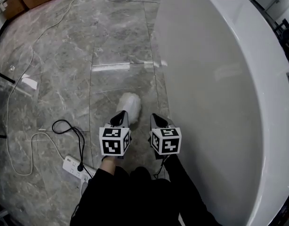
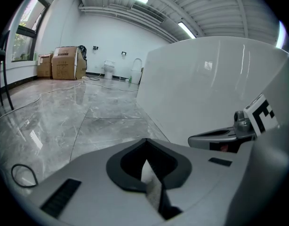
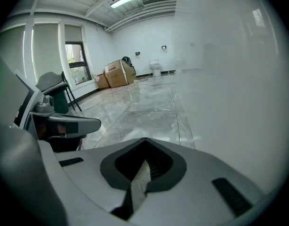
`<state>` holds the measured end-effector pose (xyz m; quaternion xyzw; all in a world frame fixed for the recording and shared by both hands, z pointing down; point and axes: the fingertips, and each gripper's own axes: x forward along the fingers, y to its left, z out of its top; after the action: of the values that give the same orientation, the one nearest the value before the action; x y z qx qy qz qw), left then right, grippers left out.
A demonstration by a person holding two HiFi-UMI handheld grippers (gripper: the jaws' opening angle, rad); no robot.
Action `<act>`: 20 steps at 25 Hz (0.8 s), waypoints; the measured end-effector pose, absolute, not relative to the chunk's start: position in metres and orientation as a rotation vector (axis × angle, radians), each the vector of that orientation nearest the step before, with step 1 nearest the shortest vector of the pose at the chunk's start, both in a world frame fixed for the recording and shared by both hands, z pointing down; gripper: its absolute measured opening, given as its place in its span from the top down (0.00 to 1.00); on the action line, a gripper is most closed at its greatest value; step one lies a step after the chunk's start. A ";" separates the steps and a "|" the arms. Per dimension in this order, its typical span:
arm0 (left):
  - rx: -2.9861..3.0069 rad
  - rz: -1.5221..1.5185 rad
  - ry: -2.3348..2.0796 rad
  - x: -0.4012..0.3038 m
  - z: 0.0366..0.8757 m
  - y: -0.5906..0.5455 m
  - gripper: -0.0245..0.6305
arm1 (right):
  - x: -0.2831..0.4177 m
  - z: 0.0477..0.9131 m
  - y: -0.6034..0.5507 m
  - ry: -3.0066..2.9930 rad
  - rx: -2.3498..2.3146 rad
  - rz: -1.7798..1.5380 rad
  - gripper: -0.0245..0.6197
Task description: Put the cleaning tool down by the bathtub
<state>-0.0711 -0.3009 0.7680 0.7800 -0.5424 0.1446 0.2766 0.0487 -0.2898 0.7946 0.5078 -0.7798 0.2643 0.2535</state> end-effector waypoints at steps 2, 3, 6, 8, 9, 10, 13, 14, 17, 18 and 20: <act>2.101 0.398 -1.451 -0.070 0.770 -0.299 0.95 | 0.047 0.793 -0.289 -2.120 1.377 0.707 0.96; 2.105 0.400 -1.447 -0.069 0.771 -0.298 0.95 | 0.047 0.792 -0.289 -2.118 1.376 0.700 0.96; 2.111 0.376 -1.449 -0.069 0.767 -0.296 0.95 | 0.045 0.793 -0.286 -2.113 1.374 0.692 0.96; 2.114 0.346 -1.450 -0.069 0.760 -0.296 0.95 | 0.043 0.791 -0.286 -2.113 1.373 0.691 0.96; 2.116 0.340 -1.448 -0.068 0.759 -0.296 0.95 | 0.043 0.789 -0.285 -2.114 1.372 0.687 0.96; 2.117 0.342 -1.444 -0.067 0.758 -0.296 0.95 | 0.042 0.788 -0.285 -2.116 1.370 0.682 0.96; 2.119 0.365 -1.440 -0.068 0.763 -0.295 0.95 | 0.040 0.788 -0.284 -2.121 1.363 0.674 0.96; 2.118 0.368 -1.441 -0.068 0.764 -0.295 0.95 | 0.039 0.789 -0.284 -2.122 1.361 0.673 0.96; 2.115 0.365 -1.442 -0.069 0.764 -0.297 0.95 | 0.041 0.789 -0.285 -2.121 1.363 0.673 0.96; 2.116 0.364 -1.443 -0.069 0.764 -0.298 0.95 | 0.041 0.789 -0.286 -2.119 1.365 0.673 0.96; 2.116 0.363 -1.446 -0.070 0.764 -0.299 0.95 | 0.043 0.790 -0.287 -2.116 1.370 0.676 0.96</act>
<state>-0.0700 -0.2994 0.7643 0.7865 -0.5373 0.1350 0.2731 0.0430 -0.2869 0.7898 0.5064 -0.7824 0.2499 0.2628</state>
